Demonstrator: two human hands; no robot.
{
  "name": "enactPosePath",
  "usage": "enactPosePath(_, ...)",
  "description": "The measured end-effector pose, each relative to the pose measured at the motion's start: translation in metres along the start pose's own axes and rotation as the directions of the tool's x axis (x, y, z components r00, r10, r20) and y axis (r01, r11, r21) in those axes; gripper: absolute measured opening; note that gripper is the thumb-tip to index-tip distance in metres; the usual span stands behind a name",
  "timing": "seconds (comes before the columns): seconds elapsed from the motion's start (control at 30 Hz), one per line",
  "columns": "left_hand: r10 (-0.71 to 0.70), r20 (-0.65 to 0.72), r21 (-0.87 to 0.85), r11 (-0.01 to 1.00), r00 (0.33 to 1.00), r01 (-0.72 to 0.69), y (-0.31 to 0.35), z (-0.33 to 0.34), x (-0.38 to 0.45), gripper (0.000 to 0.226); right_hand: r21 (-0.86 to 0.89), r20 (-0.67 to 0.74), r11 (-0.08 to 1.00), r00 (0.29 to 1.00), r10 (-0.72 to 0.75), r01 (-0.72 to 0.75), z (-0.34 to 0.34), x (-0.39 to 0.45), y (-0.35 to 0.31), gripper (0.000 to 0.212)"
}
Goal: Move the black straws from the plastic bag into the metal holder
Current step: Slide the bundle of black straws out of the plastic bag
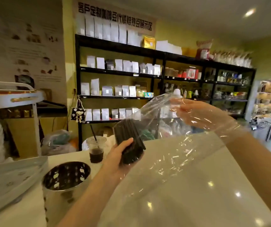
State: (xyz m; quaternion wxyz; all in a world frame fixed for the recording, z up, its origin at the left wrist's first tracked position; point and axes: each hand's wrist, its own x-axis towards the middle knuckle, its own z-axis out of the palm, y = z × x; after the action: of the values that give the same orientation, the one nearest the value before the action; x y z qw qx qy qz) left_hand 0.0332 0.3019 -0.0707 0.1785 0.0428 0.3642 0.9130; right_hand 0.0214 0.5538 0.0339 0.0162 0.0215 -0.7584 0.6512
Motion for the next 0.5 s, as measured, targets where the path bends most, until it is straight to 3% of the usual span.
enactPosePath(0.13, 0.01, -0.056, 0.132, 0.991, 0.998, -0.003, -0.035, -0.022, 0.01, 0.076, -0.08, 0.066, 0.996, 0.997, 0.038, -0.033, -0.023, -0.023, 0.035, 0.033)
enactPosePath(0.27, 0.02, -0.152, 0.312, 0.95, 0.988, 0.028, -0.058, -0.05, 0.015, 0.083, -0.195, 0.082, 0.956, 0.968, 0.239, -0.22, -0.027, -0.032, 0.081, 0.029)
enactPosePath(0.5, 0.111, -0.26, 0.589, 0.805, 0.959, 0.066, -0.077, -0.079, 0.007, 0.08, -0.175, 0.018, 0.934, 0.947, 0.321, -0.313, -0.007, -0.016, 0.16, 0.028)
